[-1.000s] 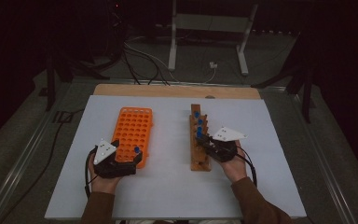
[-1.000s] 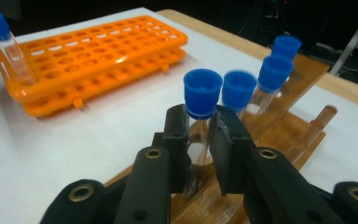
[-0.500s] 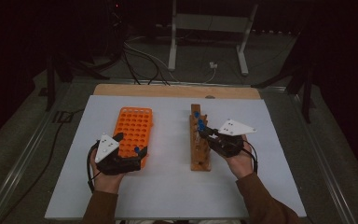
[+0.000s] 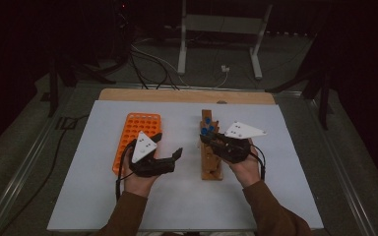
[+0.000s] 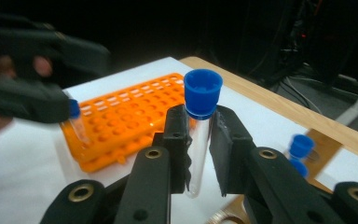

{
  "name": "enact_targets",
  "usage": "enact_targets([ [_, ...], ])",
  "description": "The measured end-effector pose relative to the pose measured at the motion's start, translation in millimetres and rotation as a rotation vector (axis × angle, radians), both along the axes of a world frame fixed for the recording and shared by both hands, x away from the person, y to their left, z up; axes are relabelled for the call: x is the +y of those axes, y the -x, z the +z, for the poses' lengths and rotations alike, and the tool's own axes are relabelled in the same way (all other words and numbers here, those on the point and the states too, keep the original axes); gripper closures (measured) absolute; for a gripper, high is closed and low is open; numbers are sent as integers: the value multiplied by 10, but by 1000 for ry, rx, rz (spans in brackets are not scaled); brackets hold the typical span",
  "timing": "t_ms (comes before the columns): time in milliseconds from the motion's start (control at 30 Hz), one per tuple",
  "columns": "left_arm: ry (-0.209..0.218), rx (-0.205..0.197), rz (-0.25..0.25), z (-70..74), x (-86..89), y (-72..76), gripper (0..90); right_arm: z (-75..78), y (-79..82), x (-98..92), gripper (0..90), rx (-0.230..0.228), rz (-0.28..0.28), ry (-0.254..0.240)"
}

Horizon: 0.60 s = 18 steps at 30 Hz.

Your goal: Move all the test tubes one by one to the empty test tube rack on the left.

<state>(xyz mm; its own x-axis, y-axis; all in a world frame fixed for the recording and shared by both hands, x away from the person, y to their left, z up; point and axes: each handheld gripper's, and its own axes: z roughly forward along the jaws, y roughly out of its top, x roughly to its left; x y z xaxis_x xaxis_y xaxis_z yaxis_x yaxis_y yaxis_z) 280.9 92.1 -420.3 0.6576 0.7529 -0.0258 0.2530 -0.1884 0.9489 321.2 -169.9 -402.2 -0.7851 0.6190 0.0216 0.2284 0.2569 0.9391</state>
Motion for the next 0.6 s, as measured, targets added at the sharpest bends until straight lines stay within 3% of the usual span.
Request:
enact_targets([
  [300, -27, 37, -48, -82, -176, -110, 533, 0, 14, 184, 774, 15, 50, -18],
  [600, -64, 26, -79, -108, -227, -134, 695, -11, 30, 253, 774, 36, 92, -36],
])
